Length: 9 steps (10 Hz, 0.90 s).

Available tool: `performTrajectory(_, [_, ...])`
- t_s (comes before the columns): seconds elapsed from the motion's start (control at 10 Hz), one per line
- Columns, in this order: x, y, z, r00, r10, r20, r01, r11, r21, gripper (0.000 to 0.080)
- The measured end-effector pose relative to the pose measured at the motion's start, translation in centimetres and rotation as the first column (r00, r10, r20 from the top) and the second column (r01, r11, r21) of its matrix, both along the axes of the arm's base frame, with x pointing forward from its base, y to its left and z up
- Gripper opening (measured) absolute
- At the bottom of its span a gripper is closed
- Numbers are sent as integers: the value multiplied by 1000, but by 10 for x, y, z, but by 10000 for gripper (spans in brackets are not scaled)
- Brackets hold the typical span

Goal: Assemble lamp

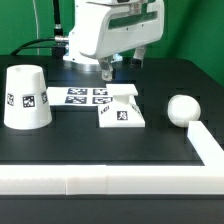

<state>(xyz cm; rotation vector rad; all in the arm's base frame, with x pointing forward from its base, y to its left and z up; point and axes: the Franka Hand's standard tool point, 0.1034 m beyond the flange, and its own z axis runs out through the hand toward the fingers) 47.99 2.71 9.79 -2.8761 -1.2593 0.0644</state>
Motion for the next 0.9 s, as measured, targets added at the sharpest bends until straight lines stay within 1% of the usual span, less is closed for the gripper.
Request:
performTrajectory(0.1, [0, 0, 0, 999, -45, 0, 45, 999, -1, 699])
performTrajectory(0.3, [-1, 1, -1, 979, -204, 1, 204, 979, -6, 699])
performTrajectory(0.4, [-5, -2, -4, 952, -306, 9, 306, 952, 3, 699])
performTrajectory(0.5, [-15, -6, -8, 902, -432, -11, 432, 902, 7, 699])
performTrajectory(0.6, [-20, -6, -11, 856, -516, -20, 516, 857, -1, 699])
performTrajectory(0.8, [-19, -3, -11, 784, -620, -22, 620, 784, 1, 699])
performTrajectory(0.9, [-19, -3, -11, 765, -644, -24, 644, 765, 0, 699])
